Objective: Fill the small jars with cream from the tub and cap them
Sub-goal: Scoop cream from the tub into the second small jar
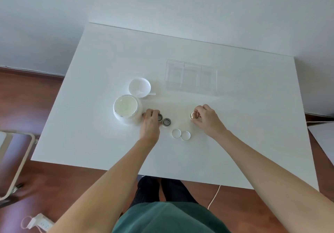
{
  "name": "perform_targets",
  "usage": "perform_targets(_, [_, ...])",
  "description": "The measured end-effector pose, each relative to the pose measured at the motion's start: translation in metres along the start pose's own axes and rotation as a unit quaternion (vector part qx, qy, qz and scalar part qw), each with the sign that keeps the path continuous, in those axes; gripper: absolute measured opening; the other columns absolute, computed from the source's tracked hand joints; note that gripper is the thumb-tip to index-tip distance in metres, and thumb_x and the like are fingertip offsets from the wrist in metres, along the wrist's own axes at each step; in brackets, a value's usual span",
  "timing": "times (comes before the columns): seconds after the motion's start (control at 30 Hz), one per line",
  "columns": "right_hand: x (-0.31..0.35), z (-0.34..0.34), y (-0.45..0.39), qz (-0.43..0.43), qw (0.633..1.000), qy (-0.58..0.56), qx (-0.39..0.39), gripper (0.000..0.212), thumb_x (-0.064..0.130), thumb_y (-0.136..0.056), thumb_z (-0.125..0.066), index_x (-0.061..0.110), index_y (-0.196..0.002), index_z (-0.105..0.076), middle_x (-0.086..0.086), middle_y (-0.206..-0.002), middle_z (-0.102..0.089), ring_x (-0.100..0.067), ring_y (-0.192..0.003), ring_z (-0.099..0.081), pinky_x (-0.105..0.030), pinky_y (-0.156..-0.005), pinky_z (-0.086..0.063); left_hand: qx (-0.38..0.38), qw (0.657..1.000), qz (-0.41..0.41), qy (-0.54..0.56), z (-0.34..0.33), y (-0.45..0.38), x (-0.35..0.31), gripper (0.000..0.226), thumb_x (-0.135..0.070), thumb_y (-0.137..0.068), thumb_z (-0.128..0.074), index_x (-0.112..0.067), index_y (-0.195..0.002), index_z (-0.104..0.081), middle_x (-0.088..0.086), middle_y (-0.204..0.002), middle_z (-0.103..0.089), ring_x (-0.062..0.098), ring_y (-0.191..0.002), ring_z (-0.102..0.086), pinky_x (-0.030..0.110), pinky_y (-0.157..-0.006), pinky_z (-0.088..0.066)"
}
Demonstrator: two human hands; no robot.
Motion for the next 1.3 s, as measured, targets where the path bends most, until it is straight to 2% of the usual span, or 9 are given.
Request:
perform_targets(0.17, [0.012, 0.011, -0.007, 0.014, 0.998, 0.061, -0.030, 0.044, 0.036, -0.089, -0.064, 0.007, -0.120, -0.056, -0.010, -0.111, -0.055, -0.025, -0.107, -0.052, -0.035, -0.080, -0.048, -0.030, 0.999, -0.023, 0.010, 0.013, 0.009, -0.010, 0.034, 0.015, -0.086, -0.061, 0.004, -0.118, -0.057, 0.019, -0.118, -0.055, 0.034, -0.105, -0.053, 0.033, -0.079, -0.044])
perform_targets(0.47, [0.090, 0.014, -0.054, 0.095, 0.995, 0.007, -0.019, 0.016, 0.019, -0.094, -0.057, 0.004, -0.099, -0.059, -0.013, -0.092, -0.059, -0.030, -0.084, -0.058, -0.041, -0.073, -0.050, -0.093, 0.988, -0.021, 0.123, 0.073, 0.039, -0.016, 0.034, -0.002, -0.091, -0.066, -0.004, -0.124, -0.057, 0.009, -0.119, -0.061, 0.024, -0.095, -0.061, 0.030, -0.085, -0.049])
perform_targets(0.57, [0.111, 0.003, -0.069, 0.089, 0.996, 0.002, 0.001, 0.014, 0.016, -0.092, -0.058, 0.002, -0.096, -0.058, -0.014, -0.087, -0.060, -0.029, -0.081, -0.056, -0.037, -0.071, -0.048, -0.124, 0.975, 0.001, 0.182, 0.095, 0.046, -0.012, 0.031, -0.008, -0.088, -0.070, -0.009, -0.118, -0.060, 0.001, -0.112, -0.064, 0.013, -0.086, -0.061, 0.017, -0.076, -0.049])
perform_targets(0.67, [0.124, -0.008, -0.082, 0.052, 0.998, -0.035, 0.011, 0.013, 0.012, -0.090, -0.060, 0.000, -0.095, -0.057, -0.015, -0.083, -0.061, -0.029, -0.076, -0.056, -0.039, -0.069, -0.049, -0.159, 0.955, 0.040, 0.249, 0.113, 0.052, -0.003, 0.027, -0.010, -0.085, -0.074, -0.014, -0.109, -0.064, -0.005, -0.108, -0.066, 0.002, -0.082, -0.061, 0.010, -0.068, -0.047])
perform_targets(0.8, [0.135, -0.024, -0.093, -0.002, 0.998, -0.047, 0.033, 0.021, 0.017, -0.090, -0.064, 0.003, -0.097, -0.050, -0.010, -0.079, -0.050, -0.024, -0.068, -0.044, -0.031, -0.057, -0.039, -0.178, 0.930, 0.082, 0.312, 0.127, 0.060, 0.012, 0.026, -0.013, -0.081, -0.078, -0.021, -0.103, -0.066, -0.011, -0.103, -0.069, 0.002, -0.074, -0.060, 0.011, -0.065, -0.047])
perform_targets(0.87, [0.137, -0.032, -0.099, -0.045, 0.995, -0.074, 0.040, 0.024, 0.021, -0.090, -0.065, 0.005, -0.099, -0.049, -0.008, -0.085, -0.048, -0.024, -0.072, -0.047, -0.030, -0.060, -0.039, -0.179, 0.920, 0.103, 0.335, 0.130, 0.064, 0.019, 0.028, -0.014, -0.080, -0.079, -0.026, -0.101, -0.067, -0.011, -0.095, -0.070, 0.001, -0.067, -0.058, 0.013, -0.065, -0.048])
perform_targets(0.97, [0.140, -0.040, -0.106, -0.143, 0.973, -0.176, 0.040, 0.022, 0.021, -0.088, -0.067, 0.008, -0.087, -0.048, -0.008, -0.086, -0.052, -0.025, -0.075, -0.059, -0.033, -0.069, -0.047, -0.183, 0.912, 0.120, 0.346, 0.132, 0.067, 0.027, 0.029, -0.016, -0.077, -0.082, -0.029, -0.098, -0.068, -0.016, -0.078, -0.069, -0.001, -0.060, -0.055, 0.010, -0.061, -0.046])
perform_targets(1.07, [0.142, -0.045, -0.108, -0.224, 0.936, -0.272, 0.017, 0.025, 0.016, -0.087, -0.067, 0.013, -0.069, -0.049, -0.006, -0.064, -0.061, -0.022, -0.060, -0.061, -0.026, -0.060, -0.049, -0.187, 0.913, 0.123, 0.342, 0.133, 0.068, 0.033, 0.029, -0.015, -0.076, -0.083, -0.028, -0.097, -0.069, -0.024, -0.066, -0.064, -0.001, -0.056, -0.050, 0.009, -0.059, -0.042])
perform_targets(1.3, [0.146, -0.041, -0.108, -0.266, 0.909, -0.321, -0.001, 0.021, -0.001, -0.077, -0.066, 0.010, -0.062, -0.059, -0.005, -0.057, -0.061, -0.013, -0.046, -0.051, -0.021, -0.048, -0.044, -0.183, 0.911, 0.121, 0.349, 0.136, 0.067, 0.040, 0.030, -0.013, -0.073, -0.086, -0.025, -0.096, -0.071, -0.017, -0.063, -0.065, 0.000, -0.055, -0.052, 0.009, -0.059, -0.043])
Point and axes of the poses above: each hand's wrist, its own y-axis away from the middle knuckle, its own z-axis out of the back of the hand, x = y × z, the point moved 1 cm from there along -y, towards the middle knuckle
